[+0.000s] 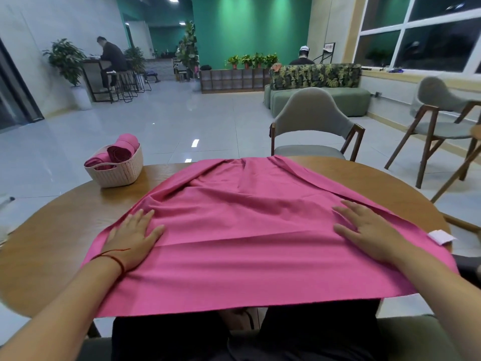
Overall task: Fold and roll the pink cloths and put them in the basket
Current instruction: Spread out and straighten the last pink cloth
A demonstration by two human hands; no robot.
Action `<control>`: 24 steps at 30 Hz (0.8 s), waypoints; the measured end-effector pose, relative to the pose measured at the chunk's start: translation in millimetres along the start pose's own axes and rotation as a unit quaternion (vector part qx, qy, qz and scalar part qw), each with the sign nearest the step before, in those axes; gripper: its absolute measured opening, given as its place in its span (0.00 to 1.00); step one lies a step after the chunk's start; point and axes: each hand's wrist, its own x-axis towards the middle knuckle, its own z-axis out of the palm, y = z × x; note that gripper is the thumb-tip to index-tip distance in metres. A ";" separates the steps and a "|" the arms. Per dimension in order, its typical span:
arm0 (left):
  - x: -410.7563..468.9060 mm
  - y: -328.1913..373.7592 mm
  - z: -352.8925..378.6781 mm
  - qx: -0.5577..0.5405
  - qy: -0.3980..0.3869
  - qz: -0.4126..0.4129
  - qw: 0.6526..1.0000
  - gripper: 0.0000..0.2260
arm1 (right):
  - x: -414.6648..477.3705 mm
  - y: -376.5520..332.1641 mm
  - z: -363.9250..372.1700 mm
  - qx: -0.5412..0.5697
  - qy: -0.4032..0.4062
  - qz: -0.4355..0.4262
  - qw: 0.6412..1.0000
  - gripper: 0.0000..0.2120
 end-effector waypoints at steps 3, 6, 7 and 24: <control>-15.9 3.2 -6.6 0.038 -0.023 0.001 0.999 0.47 | -11.5 -0.2 1.8 -0.036 -0.038 0.030 0.998 0.46; -33.5 -2.7 -6.7 0.053 -0.033 0.004 0.998 0.49 | -24.8 -1.7 3.5 -0.055 -0.051 0.047 0.996 0.44; -40.8 -4.8 -6.5 0.055 -0.033 0.009 0.998 0.49 | -29.8 -2.6 4.0 -0.056 -0.052 0.045 0.996 0.44; 41.4 68.8 -38.0 0.077 0.102 0.126 0.984 0.24 | 78.3 -70.6 -16.0 -0.023 0.050 -0.053 0.997 0.16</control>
